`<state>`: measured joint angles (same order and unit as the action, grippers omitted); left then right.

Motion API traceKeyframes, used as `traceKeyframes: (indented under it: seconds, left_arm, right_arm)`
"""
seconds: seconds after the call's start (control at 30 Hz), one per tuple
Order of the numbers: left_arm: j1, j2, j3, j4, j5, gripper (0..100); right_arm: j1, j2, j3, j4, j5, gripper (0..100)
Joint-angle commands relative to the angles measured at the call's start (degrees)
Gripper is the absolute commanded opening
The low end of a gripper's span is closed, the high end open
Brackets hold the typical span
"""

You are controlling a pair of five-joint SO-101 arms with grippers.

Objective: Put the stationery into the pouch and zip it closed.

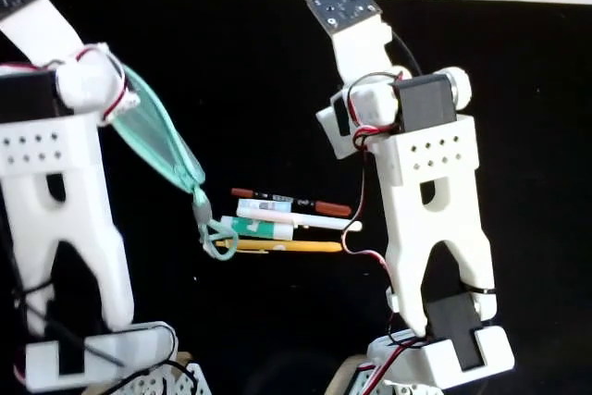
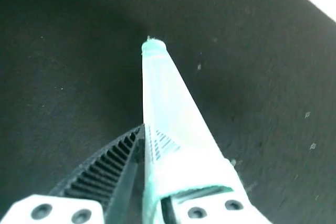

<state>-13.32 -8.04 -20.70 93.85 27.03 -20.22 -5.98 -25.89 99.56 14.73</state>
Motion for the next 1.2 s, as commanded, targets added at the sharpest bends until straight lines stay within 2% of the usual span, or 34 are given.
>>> traceKeyframes:
  seconds: [0.0,0.3,0.5,0.77,0.87,0.97,1.03,1.07,1.17]
  left_arm:
    - [1.80,3.74,-6.37,2.81,2.73,1]
    - [-0.04,12.44,-7.43,3.34,3.16,1]
    - [-0.13,13.67,-7.52,3.34,-4.04,12]
    - [-0.22,13.58,-7.60,3.25,-14.07,13]
    - [-0.84,13.49,-8.57,3.43,-18.11,13]
    - [-3.12,13.49,-11.47,3.69,-19.25,12]
    - [-4.79,13.49,-13.58,3.96,-19.25,7]
    - [-5.41,13.49,-14.37,4.22,-19.34,2]
    - [-5.93,13.58,-14.73,5.01,-21.01,0]
  right_arm:
    - [-2.24,-2.07,-0.66,-0.84,0.26,34.2]
    - [-6.64,-1.98,-0.22,-0.84,0.26,34.2]
    - [-6.37,-1.98,-0.22,-0.75,0.26,34.2]
    - [-6.37,-1.98,-0.13,-0.75,0.26,34.2]
    - [-6.37,-1.98,-0.13,-0.75,0.26,34.2]
    - [-6.37,-1.98,-0.13,-0.75,0.26,34.2]
    - [-6.37,-1.80,-0.13,-0.75,0.26,34.2]
    - [-6.46,-1.71,-0.13,-0.75,0.26,34.2]
    - [-6.64,-1.54,-0.13,-0.75,0.26,34.2]
